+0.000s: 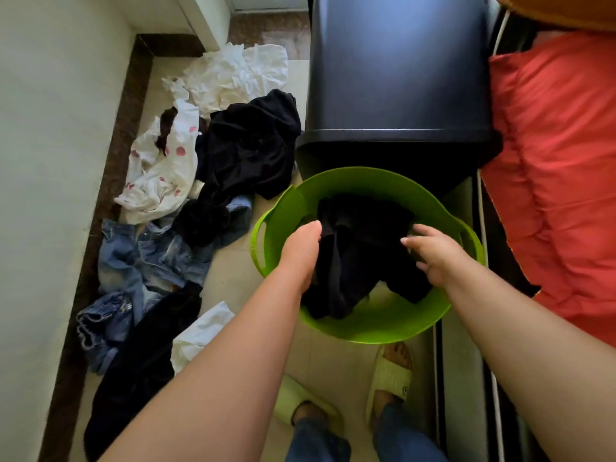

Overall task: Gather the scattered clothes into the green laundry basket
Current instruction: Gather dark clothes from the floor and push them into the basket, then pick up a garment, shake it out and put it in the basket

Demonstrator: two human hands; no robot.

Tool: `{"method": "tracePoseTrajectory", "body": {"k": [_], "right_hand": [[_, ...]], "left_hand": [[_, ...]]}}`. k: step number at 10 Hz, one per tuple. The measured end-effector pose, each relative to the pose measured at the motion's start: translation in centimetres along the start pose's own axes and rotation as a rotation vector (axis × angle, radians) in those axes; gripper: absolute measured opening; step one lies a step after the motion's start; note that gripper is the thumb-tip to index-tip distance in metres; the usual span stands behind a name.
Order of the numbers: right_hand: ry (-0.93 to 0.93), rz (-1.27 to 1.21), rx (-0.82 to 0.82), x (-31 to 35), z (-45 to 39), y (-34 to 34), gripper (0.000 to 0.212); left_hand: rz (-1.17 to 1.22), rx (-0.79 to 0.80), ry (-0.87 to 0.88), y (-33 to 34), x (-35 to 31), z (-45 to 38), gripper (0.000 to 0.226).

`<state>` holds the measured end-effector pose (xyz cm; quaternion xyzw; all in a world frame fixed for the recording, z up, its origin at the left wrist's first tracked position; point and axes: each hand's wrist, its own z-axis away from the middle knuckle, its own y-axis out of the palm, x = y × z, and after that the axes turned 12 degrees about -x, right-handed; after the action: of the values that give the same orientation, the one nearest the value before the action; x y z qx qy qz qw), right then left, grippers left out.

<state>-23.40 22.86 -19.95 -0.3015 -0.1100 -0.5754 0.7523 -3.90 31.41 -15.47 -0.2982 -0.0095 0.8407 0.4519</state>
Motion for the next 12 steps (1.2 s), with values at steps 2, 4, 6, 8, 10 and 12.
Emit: {"method": "tracePoseTrajectory", "body": {"k": [2,4,6,8,10,12], "right_hand": [[-0.073,0.185,0.052,-0.4,0.1,1.8,0.037],[-0.140,0.349,0.153,-1.7,2.5,6.3,0.027],[-0.149,0.458,0.314,-2.8,6.9,11.9,0.028],[-0.198,0.612,0.412,-5.8,11.2,20.7,0.019],[-0.107,0.713,0.400,-13.7,14.0,33.3,0.020],[-0.075,0.829,0.373,-25.0,12.7,42.8,0.021]], "left_hand": [[-0.184,-0.014,0.000,0.2,3.0,-1.1,0.019],[-0.161,-0.006,-0.046,-2.1,5.1,-1.8,0.018],[-0.109,0.053,-0.142,-6.8,6.9,-3.5,0.035],[-0.080,0.071,-0.137,-15.0,10.1,-6.6,0.029],[-0.069,-0.019,-0.241,-30.0,17.1,-12.4,0.015],[-0.142,-0.150,-0.268,-41.7,27.7,-21.5,0.034]]}}
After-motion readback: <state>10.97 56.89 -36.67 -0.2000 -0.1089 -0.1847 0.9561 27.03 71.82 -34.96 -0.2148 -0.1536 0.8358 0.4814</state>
